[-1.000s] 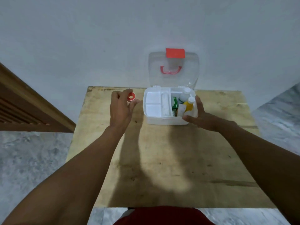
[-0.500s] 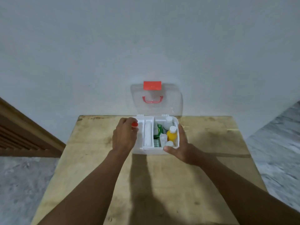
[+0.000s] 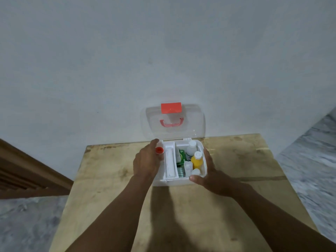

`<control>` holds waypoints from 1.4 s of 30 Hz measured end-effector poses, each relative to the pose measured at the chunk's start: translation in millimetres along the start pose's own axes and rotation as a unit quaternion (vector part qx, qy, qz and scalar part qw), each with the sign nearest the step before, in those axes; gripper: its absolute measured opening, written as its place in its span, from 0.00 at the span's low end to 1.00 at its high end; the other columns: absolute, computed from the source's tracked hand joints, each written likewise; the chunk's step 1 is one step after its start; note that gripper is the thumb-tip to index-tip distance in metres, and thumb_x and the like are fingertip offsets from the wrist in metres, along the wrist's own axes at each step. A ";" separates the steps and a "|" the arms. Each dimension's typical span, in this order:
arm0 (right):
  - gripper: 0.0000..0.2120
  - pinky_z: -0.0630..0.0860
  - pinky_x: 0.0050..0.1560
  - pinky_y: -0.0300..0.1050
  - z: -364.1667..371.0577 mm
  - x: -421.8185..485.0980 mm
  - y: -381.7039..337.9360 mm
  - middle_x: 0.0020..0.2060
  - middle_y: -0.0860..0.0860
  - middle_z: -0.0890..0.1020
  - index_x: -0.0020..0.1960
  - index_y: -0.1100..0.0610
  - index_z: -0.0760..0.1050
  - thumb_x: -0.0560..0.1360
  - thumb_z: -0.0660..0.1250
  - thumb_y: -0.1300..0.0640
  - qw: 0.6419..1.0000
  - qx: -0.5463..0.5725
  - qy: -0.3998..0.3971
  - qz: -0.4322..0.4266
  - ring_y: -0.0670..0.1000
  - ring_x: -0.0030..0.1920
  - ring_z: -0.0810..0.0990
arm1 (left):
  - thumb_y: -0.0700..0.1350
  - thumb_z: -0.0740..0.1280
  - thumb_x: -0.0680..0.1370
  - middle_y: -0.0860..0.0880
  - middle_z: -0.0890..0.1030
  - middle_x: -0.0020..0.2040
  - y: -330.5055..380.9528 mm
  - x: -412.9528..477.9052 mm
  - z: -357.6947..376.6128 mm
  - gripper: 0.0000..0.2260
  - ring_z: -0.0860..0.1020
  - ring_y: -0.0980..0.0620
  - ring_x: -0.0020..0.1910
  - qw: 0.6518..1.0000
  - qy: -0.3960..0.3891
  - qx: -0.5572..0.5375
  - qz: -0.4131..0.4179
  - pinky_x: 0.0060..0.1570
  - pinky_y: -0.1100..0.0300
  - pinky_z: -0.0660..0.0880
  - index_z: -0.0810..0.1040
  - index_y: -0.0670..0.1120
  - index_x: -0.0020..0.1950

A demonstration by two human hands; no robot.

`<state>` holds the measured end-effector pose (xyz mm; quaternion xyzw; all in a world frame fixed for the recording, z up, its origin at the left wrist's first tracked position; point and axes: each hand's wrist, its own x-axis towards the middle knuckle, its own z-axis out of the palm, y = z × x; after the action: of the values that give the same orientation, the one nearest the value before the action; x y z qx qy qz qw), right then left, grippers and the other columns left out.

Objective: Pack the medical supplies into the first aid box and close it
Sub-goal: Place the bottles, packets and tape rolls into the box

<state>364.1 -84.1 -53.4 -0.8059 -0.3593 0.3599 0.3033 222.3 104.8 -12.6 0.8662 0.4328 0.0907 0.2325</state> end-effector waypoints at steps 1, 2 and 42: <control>0.59 0.65 0.72 0.60 -1.0 -0.7 -1.5 0.79 0.44 0.47 0.71 0.32 0.25 0.64 0.72 0.32 1.000 0.002 -0.006 0.000 0.55 0.75 0.64 | 0.48 0.66 0.78 0.48 0.79 0.64 -0.3 -1.2 -0.7 0.23 0.79 0.42 0.58 1.000 -0.006 -0.010 0.007 0.53 0.52 0.73 0.67 0.55 0.73; 0.59 0.64 0.73 0.59 -1.7 -1.3 -3.0 0.79 0.43 0.47 0.72 0.34 0.24 0.65 0.72 0.34 1.000 0.003 -0.012 -0.003 0.53 0.75 0.62 | 0.48 0.67 0.78 0.48 0.77 0.66 -1.0 -2.8 -1.9 0.25 0.77 0.42 0.60 0.999 -0.010 -0.030 0.008 0.55 0.52 0.72 0.65 0.54 0.74; 0.51 0.67 0.72 0.52 -16.9 -21.6 -35.5 0.72 0.41 0.57 0.78 0.47 0.38 0.72 0.75 0.51 0.998 0.026 -0.048 -0.035 0.46 0.71 0.64 | 0.50 0.82 0.65 0.63 0.76 0.60 -27.7 -64.9 13.5 0.38 0.76 0.67 0.58 0.943 0.000 -0.325 0.075 0.48 0.75 0.74 0.66 0.52 0.69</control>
<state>354.3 -85.5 -9.6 -0.7665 -0.3923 0.3960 0.3190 168.0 63.4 -34.9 0.7735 0.3132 0.2434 0.4943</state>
